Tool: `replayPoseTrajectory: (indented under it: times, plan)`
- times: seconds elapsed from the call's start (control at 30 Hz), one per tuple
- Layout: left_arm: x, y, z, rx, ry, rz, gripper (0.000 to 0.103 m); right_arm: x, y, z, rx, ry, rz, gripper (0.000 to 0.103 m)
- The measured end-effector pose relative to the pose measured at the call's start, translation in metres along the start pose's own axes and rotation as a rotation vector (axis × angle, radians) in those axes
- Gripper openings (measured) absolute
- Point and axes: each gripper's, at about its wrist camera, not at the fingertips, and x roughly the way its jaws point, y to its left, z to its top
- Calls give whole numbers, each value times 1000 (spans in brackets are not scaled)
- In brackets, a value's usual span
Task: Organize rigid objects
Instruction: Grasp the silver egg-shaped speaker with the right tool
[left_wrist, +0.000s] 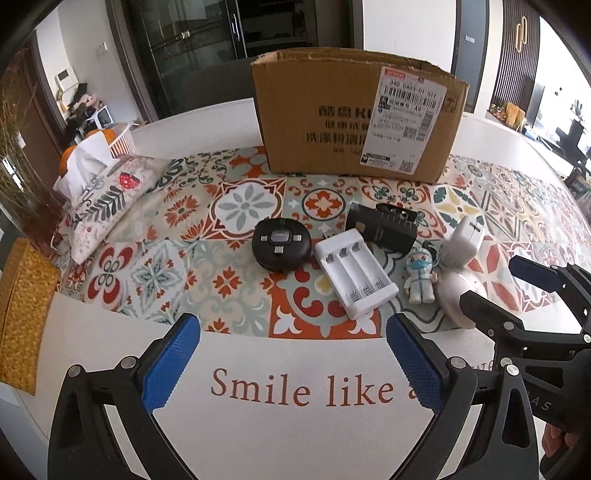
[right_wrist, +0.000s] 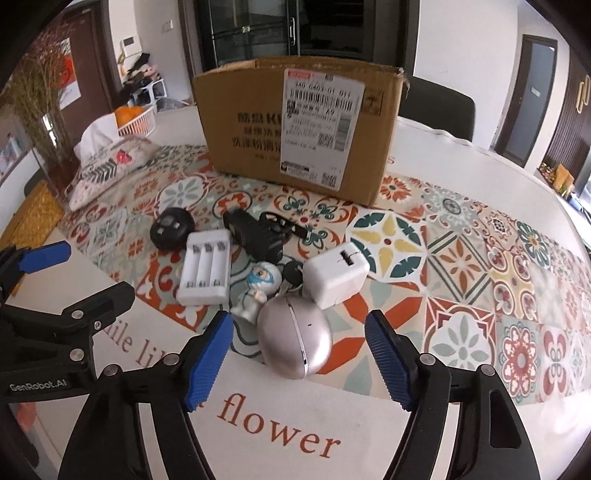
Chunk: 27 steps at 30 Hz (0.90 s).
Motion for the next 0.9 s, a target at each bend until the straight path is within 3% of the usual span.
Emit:
replayPoseTrajectory:
  times: [0.47,0.9]
  plan:
    - [25,-4,-14,-9,24,21,103,37,2,-12,-69,19,41,58]
    - [29,-5,-20,-12,28,17,102,41,3,-20,-54,-9,33,55]
